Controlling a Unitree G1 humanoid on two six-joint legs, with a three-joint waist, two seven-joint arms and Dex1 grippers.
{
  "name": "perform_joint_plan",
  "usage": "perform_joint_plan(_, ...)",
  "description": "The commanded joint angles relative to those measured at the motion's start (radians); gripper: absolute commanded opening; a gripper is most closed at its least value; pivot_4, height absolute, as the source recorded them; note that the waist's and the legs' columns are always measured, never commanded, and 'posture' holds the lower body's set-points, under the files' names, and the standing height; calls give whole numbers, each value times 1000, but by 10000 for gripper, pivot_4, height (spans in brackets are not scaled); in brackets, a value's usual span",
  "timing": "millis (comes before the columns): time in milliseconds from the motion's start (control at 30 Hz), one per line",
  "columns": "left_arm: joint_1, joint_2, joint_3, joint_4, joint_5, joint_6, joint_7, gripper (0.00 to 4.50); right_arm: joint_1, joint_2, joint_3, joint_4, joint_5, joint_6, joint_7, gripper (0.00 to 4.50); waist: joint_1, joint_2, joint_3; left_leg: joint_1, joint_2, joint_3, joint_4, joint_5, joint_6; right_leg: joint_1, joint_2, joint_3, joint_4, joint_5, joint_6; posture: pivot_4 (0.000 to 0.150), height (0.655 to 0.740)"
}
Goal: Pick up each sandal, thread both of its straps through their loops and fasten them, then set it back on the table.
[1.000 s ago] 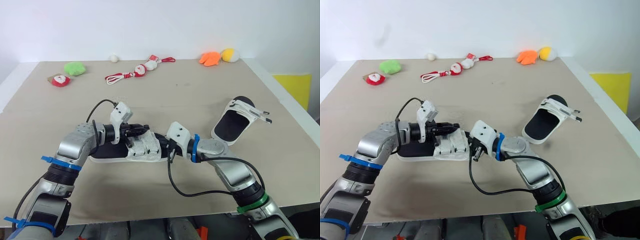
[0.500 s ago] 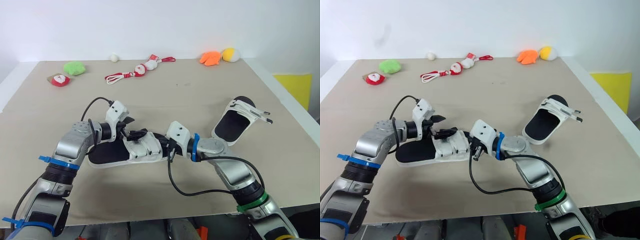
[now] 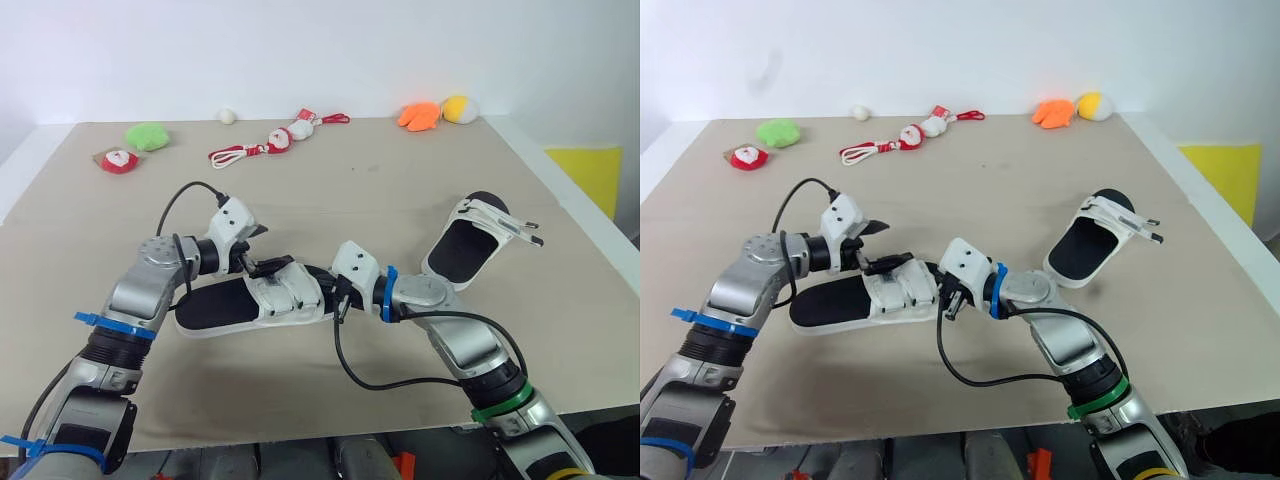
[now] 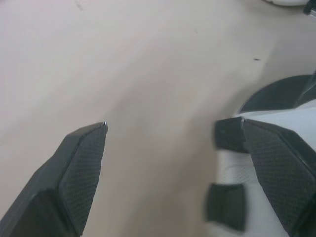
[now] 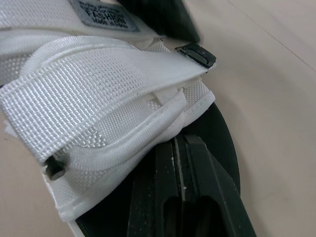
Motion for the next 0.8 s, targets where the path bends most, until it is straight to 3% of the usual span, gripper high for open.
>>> perform_joint_plan(33, 50, 46, 85, -67, -4, -229, -48, 44751, 3, 0, -8, 11, 0, 28, 1, 0, 0, 0, 0, 0, 0, 0, 0, 0, 0, 0, 0, 0, 0, 0, 0, 1500, 7400)
perform_joint_plan(200, 163, 126, 109, -91, 102, -661, -82, 44751, -2, 24, -116, -36, 119, 85, 21, 0, 8, 0, 0, -2, 0, 1, -1, -1, -1, -2, -1, 0, 0, -2, -3, 1500, 7400)
perform_joint_plan(400, 188, 161, 104, -64, 219, -917, -15, 44751, -56, 37, -242, -65, 251, 207, 15, 0, 11, 1, 1, -5, -2, 1, -1, -1, -1, -4, -2, 1, -1, -2, -3, 1500, 7400)
perform_joint_plan(433, 195, 165, 106, -59, 232, -944, -3, 45000, -66, 33, -259, -59, 267, 226, 14, 6375, 11, 1, 1, -6, -2, 1, -1, -1, -1, -4, -3, 1, -1, -2, -3, 1500, 7400)
perform_joint_plan(467, 203, 173, 108, -50, 249, -983, 9, 45000, -76, 26, -276, -53, 287, 256, 14, 8342, 11, 1, 1, -6, -2, 1, -1, -1, -1, -4, -3, 1, -1, -1, -2, 1500, 7400)
perform_joint_plan(600, 244, 206, 115, -12, 259, -1052, 31, 45000, -105, 6, -317, -24, 310, 275, 4, 26015, 8, 1, 1, -5, -1, 1, -2, -1, 0, -5, -2, 1, -1, 0, 0, 1500, 7400)
perform_joint_plan(633, 250, 214, 114, -7, 261, -1063, 37, 45000, -106, 2, -325, -25, 319, 274, 9, 33051, 8, 2, 1, -5, -1, 1, -2, -1, 0, -5, -2, 1, -1, 0, 0, 1500, 7400)
perform_joint_plan(700, 258, 232, 107, 2, 276, -1096, 41, 45000, -106, -11, -362, -40, 374, 272, 50, 41985, 8, 2, 2, -6, -1, 1, -2, -1, 0, -5, -2, 0, -1, 0, 0, 1500, 7400)
perform_joint_plan(733, 263, 239, 99, 1, 276, -1102, 37, 45000, -106, -21, -386, -51, 414, 273, 83, 44276, 8, 2, 2, -6, -1, 1, -2, -1, 0, -5, -2, 0, -1, 0, 0, 1500, 7400)
perform_joint_plan(800, 270, 253, 78, 1, 285, -1122, 30, 45000, -114, -51, -422, -73, 487, 279, 146, 44276, 9, 3, 2, -7, -2, 1, -2, -1, 0, -5, -2, 0, -1, 0, 0, 1500, 7400)
